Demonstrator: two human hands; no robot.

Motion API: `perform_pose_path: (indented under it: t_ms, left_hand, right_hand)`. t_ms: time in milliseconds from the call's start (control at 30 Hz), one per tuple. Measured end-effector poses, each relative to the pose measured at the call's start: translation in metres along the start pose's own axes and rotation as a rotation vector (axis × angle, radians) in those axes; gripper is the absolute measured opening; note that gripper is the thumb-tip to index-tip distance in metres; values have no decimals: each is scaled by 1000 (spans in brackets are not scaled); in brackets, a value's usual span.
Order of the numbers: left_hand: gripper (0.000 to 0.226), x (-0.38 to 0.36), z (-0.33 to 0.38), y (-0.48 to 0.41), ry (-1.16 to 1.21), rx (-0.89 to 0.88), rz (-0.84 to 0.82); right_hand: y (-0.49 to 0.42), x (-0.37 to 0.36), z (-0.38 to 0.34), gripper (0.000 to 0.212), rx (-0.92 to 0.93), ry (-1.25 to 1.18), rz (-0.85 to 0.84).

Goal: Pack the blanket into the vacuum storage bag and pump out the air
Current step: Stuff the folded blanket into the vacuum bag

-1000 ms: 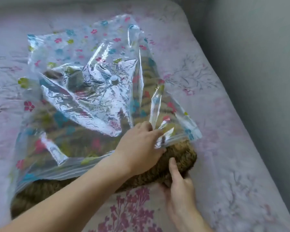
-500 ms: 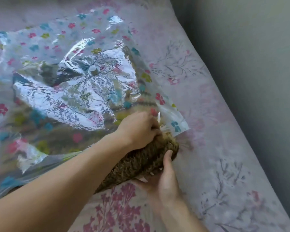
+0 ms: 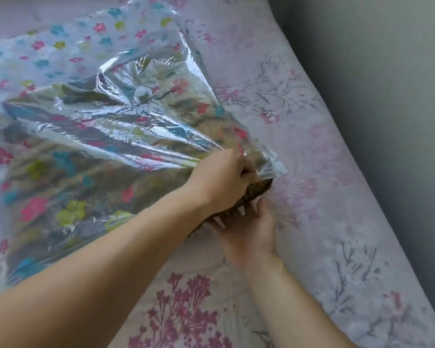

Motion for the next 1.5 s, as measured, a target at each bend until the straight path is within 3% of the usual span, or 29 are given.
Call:
perform_pose_path:
  t_ms: [133,267,433,533,667,933,1133,1500]
  left_hand:
    - [40,3,3,20,-177,-31,21]
    - [63,28,-35,96,-312,155,15]
    - [56,57,-102,243,-306,547,-95]
    - [40,70,-135,309,-275,641,13]
    - [22,72,-169,347,-104,580,194]
    - [13,64,-193,351,119,387,271]
    - [12,61,-202,355,221,457,282]
    - [12,69,-211,374,418,512,457]
  right_hand:
    - [18,17,45,59,-74,91,-12]
    - [31,20,94,63,-203,231,40]
    - [35,5,165,60,-311,304,36]
    - [34,-7,209,73,-374,352,44]
    - [31,-24,257,79,-395,388,48]
    - [22,-36,303,78,-318,475,63]
    - [17,-40,313,48,-196,526,154]
    - [-12,-82,322,43,-228,521,64]
Point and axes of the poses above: each hand's wrist, its own y-axis away from the middle knuckle, its own x-axis out of the back of the hand, z = x × y, the point moved 6 cm from there along -y, towards the middle knuckle, and after that the axes turned 12 degrees about -x, right-handed, at the moved point
